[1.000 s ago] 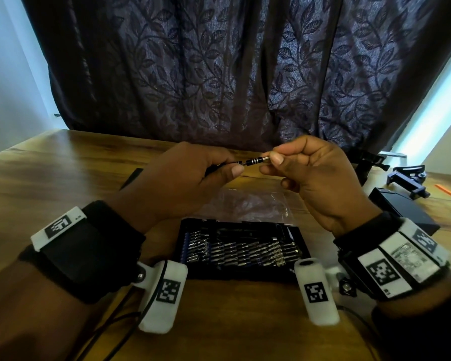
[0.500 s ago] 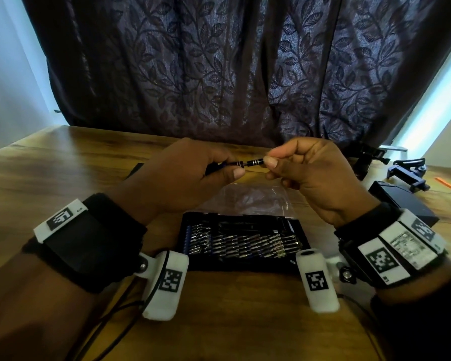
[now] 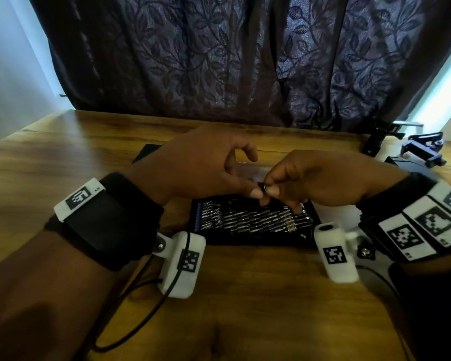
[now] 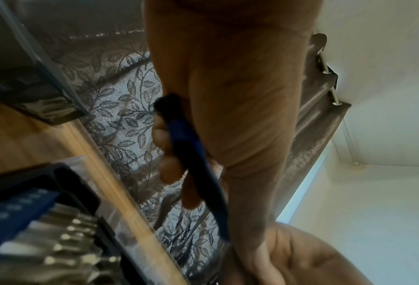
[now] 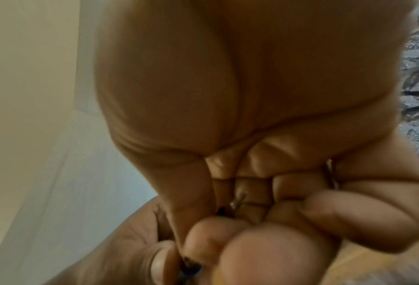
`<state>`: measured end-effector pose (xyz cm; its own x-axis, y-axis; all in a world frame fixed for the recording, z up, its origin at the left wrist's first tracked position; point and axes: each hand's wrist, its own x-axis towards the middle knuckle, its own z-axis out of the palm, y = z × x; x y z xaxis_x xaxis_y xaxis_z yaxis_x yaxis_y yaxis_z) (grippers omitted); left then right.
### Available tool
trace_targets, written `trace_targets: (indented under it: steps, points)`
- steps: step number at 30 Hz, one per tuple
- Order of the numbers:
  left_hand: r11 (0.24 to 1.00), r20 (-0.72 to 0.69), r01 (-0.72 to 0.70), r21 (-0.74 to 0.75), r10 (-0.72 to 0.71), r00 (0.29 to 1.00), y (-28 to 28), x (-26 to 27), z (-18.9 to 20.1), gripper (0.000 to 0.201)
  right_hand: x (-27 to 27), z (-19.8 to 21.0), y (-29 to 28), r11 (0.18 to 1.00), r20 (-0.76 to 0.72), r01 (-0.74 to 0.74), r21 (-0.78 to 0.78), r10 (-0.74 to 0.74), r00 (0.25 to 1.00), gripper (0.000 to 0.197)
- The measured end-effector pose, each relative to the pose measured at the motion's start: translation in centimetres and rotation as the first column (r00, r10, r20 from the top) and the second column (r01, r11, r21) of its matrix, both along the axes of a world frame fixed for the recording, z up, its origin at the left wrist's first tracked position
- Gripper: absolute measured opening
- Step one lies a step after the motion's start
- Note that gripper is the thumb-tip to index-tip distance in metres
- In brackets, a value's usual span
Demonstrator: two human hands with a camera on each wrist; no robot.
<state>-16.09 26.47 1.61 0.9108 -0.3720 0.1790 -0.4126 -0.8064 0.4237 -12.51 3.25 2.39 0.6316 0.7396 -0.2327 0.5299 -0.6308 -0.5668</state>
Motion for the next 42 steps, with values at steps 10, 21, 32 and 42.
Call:
trace_targets:
  steps: [10, 21, 32, 42]
  points:
    - [0.877, -0.282, -0.353, 0.326, 0.447, 0.849, 8.5, 2.6, -0.2, 0.119, 2.2, -1.9, -0.7, 0.885, -0.574, 0.396, 0.245, -0.197, 0.795, 0.032]
    - [0.811, -0.361, -0.444, 0.380, 0.572, 0.736, 10.1, 3.8, -1.0, 0.102, 2.6, -2.6, -0.4, 0.824, -0.606, 0.492, 0.282, -0.244, 0.757, 0.039]
    - [0.880, -0.421, -0.377, -0.290, 0.236, 0.876, 5.3, 0.9, 0.7, 0.113, 0.8, -0.8, -0.1, 0.676, -0.627, 0.599, 0.430, -0.255, 0.737, 0.016]
    - [0.806, -0.479, -0.165, -0.568, -0.161, 0.863, 0.9, -0.9, 1.1, 0.115, -1.3, -2.4, 0.7, 0.434, -0.635, 0.676, 0.596, -0.261, 0.727, 0.015]
